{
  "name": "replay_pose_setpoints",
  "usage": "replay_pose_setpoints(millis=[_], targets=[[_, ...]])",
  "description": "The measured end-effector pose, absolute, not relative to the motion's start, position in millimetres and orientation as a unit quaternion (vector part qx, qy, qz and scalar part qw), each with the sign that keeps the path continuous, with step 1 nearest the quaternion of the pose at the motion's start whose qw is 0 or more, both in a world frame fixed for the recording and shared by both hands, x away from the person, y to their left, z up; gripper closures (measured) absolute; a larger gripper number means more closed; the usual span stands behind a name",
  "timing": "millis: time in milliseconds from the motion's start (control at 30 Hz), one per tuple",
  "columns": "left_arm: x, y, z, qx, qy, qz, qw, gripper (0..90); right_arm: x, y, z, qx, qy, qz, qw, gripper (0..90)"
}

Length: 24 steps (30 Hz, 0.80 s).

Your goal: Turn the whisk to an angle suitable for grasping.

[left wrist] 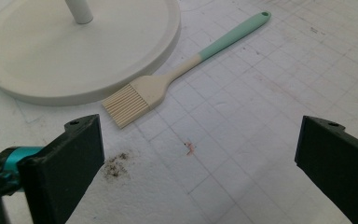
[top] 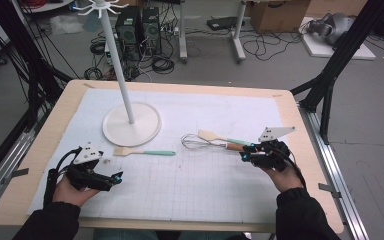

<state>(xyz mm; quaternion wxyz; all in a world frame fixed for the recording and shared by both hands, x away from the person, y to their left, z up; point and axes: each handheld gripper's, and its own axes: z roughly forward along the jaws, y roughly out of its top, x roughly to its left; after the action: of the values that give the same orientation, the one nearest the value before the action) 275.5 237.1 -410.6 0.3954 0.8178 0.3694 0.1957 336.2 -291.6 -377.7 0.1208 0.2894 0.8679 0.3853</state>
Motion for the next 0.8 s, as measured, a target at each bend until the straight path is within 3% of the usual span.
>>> replay_pose_setpoints(millis=[133,367,800], targets=[[275.2,237.1,-409.7,0.817,0.369,0.198,0.397,1.7,353.9,-289.0,-362.6,0.268,0.885,0.362,0.117,89.1],[275.5,237.8,-409.1,0.816,0.369,0.199,0.399,1.7,376.5,-291.1,-355.0,0.27,0.889,0.353,0.113,89.2],[276.3,237.6,-409.3,0.816,0.366,0.199,0.4,1.7,403.6,-291.6,-388.9,0.285,0.898,0.318,0.105,89.2]])
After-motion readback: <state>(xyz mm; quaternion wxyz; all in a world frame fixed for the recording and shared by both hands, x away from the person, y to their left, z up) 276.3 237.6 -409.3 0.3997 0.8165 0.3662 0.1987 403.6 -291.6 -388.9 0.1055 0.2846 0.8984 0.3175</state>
